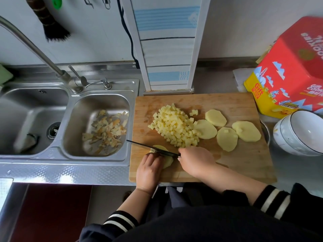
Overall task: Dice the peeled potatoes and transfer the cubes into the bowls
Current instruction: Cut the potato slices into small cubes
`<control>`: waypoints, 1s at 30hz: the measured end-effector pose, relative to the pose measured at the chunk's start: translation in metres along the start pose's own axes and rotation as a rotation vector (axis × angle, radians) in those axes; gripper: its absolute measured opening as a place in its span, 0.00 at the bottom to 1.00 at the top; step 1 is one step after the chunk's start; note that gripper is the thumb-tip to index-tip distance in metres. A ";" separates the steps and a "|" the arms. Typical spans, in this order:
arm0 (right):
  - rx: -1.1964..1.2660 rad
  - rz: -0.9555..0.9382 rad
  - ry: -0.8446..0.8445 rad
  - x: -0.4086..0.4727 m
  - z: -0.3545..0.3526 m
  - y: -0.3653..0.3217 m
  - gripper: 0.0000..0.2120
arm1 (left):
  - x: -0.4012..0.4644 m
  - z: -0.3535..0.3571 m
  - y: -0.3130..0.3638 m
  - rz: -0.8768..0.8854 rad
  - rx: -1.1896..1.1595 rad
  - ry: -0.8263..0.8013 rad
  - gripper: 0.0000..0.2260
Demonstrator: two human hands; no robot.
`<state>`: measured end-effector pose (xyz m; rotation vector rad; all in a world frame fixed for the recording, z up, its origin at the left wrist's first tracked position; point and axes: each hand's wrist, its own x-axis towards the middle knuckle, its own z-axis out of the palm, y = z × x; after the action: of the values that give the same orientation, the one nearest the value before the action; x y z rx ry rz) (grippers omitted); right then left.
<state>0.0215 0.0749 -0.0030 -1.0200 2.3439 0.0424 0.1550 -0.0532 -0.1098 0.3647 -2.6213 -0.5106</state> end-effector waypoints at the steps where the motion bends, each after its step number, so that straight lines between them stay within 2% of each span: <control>1: 0.008 0.016 -0.009 -0.004 -0.001 0.004 0.08 | 0.000 0.000 0.000 0.000 0.005 0.002 0.10; 8: -0.041 0.061 -0.048 -0.026 -0.008 0.025 0.11 | 0.000 -0.002 -0.001 0.016 0.034 -0.029 0.11; 13: -0.026 0.027 0.000 -0.023 -0.004 0.018 0.09 | -0.002 -0.008 -0.004 0.093 0.018 -0.077 0.05; 19: -0.061 -0.002 0.068 -0.002 0.006 -0.001 0.07 | -0.007 -0.024 -0.009 0.200 -0.015 -0.140 0.05; 21: -0.045 -0.007 0.085 -0.001 0.007 -0.001 0.07 | 0.000 -0.040 0.000 0.230 -0.052 -0.059 0.05; 23: -0.029 -0.013 0.070 -0.002 0.007 -0.002 0.08 | 0.024 -0.067 0.019 0.212 -0.139 0.100 0.04; 25: -0.001 -0.015 0.046 -0.002 0.009 -0.002 0.08 | 0.067 -0.096 0.034 0.100 -0.234 0.191 0.04; 26: 0.004 -0.015 0.044 -0.002 0.010 -0.003 0.09 | 0.092 -0.107 0.039 0.012 -0.272 0.118 0.05; 27: 0.008 -0.019 0.048 -0.002 0.011 -0.003 0.09 | 0.117 -0.115 0.041 -0.079 -0.279 -0.068 0.07; 30: -0.005 -0.048 0.065 -0.003 0.012 -0.005 0.09 | 0.169 -0.101 0.042 -0.188 -0.096 -0.918 0.14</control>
<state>0.0327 0.0762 -0.0101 -1.0944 2.3776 -0.0027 0.0489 -0.1013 0.0544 0.4139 -3.4257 -1.0649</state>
